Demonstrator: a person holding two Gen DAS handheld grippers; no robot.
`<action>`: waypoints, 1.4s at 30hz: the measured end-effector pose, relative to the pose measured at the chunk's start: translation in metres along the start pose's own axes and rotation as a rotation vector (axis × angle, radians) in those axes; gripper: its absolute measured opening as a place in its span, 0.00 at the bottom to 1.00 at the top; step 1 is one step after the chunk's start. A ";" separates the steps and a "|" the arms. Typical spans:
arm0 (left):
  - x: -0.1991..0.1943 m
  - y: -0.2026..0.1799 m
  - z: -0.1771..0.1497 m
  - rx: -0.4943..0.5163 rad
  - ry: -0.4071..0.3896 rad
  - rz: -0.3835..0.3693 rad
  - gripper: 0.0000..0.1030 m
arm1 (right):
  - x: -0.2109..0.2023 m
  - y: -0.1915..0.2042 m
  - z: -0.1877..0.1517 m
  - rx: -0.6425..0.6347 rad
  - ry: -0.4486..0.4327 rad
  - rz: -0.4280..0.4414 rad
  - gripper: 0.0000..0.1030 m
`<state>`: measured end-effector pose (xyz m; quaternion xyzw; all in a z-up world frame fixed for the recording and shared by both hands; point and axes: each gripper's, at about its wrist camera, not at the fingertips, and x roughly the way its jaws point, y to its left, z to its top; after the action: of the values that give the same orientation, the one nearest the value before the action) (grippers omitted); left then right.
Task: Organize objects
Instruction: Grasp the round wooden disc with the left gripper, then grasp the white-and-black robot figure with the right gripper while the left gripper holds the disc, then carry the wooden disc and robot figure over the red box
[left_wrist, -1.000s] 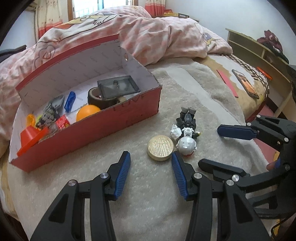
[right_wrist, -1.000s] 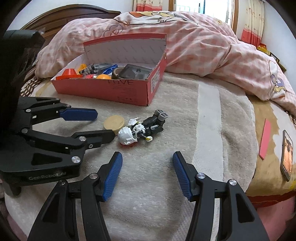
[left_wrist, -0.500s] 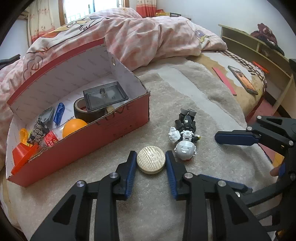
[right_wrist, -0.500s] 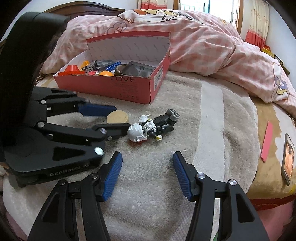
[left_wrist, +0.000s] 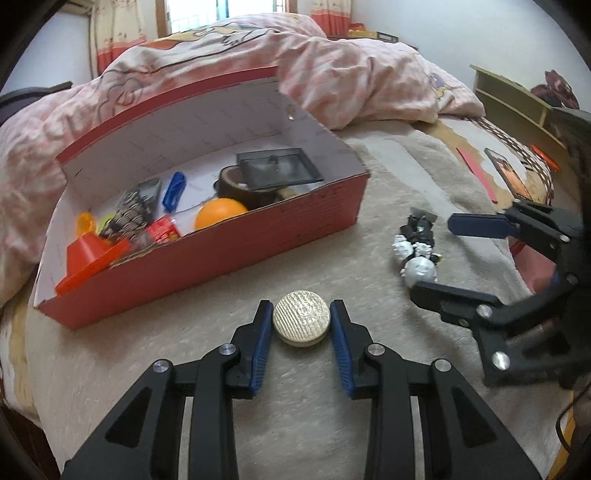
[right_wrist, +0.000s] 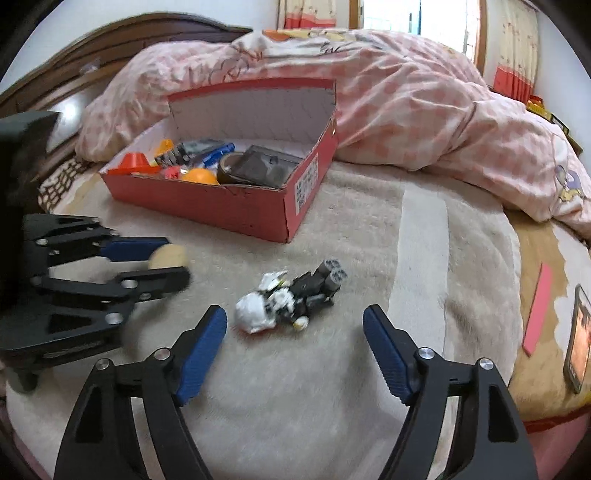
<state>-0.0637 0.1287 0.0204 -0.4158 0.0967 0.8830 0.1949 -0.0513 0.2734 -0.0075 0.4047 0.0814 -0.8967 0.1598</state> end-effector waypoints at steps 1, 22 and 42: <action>0.000 0.001 -0.001 -0.004 0.001 0.000 0.30 | 0.004 -0.001 0.002 -0.010 0.011 0.005 0.76; -0.013 0.010 -0.001 -0.034 -0.034 0.006 0.30 | 0.018 -0.008 0.011 0.076 0.042 0.008 0.59; -0.043 0.035 -0.004 -0.108 -0.081 0.041 0.30 | -0.018 0.030 0.011 0.093 -0.025 0.055 0.59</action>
<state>-0.0509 0.0846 0.0515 -0.3874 0.0494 0.9069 0.1579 -0.0375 0.2465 0.0126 0.4023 0.0265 -0.8998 0.1666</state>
